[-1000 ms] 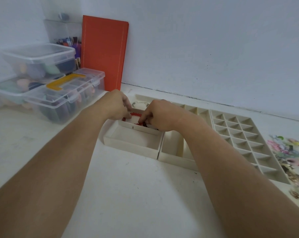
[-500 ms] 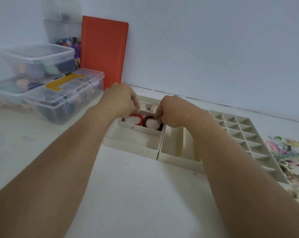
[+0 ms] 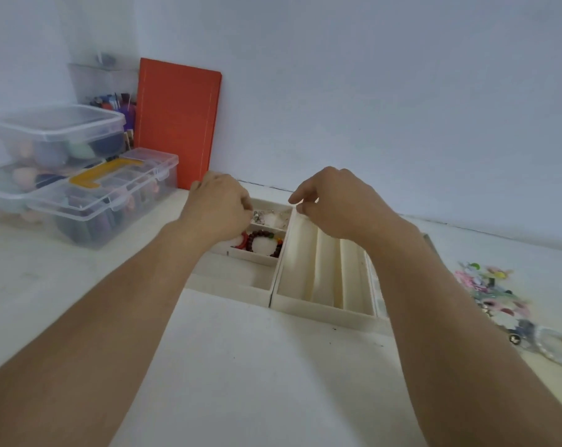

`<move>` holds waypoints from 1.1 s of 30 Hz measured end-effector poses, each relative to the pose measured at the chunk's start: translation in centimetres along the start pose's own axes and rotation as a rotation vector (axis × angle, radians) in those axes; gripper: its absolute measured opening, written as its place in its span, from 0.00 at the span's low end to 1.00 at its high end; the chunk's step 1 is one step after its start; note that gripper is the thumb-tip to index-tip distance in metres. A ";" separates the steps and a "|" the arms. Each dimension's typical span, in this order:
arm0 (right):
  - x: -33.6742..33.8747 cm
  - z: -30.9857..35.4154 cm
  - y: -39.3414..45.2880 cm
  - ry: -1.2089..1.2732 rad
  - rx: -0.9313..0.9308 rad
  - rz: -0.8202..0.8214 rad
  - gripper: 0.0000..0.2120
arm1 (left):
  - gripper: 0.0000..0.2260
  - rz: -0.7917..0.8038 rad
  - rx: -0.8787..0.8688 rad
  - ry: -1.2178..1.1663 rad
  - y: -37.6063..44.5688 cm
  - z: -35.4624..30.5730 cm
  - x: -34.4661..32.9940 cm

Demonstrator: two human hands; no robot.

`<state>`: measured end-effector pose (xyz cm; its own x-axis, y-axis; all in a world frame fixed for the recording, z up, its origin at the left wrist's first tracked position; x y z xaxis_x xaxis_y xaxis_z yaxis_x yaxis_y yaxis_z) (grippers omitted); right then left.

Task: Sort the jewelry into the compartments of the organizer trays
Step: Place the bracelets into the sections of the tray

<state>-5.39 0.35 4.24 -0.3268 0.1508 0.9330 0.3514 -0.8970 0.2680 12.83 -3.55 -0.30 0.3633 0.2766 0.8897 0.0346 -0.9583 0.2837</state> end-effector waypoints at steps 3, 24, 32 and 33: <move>1.7 -1.9 -2.7 -0.010 -0.026 0.014 0.09 | 0.03 -0.041 -0.036 -0.167 -0.6 -1.6 0.6; 7.2 -24.9 -25.3 0.077 -0.405 -0.061 0.05 | 0.02 0.476 -0.436 -0.282 -12.9 -32.3 -10.0; 6.4 -27.5 -28.0 0.112 -0.531 0.111 0.13 | 0.04 0.579 -0.430 -0.252 -14.5 -36.1 -13.3; 6.4 -27.5 -28.0 0.125 -0.539 0.104 0.14 | 0.04 0.592 -0.438 -0.238 -14.7 -36.2 -13.5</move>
<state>-41.42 15.01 -3.91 -0.4270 0.0294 0.9038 -0.0999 -0.9949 -0.0149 -26.26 9.39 -3.49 0.3989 -0.3433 0.8503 -0.5814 -0.8117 -0.0549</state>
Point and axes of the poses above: each hand's wrist, its own y-axis towards the middle knuckle, its own x-axis out of the back of the hand, z = x × y, the point moved 5 cm from there along y, towards the middle knuckle, and after that the axes turned 10 degrees about x, right-handed, at the moved point
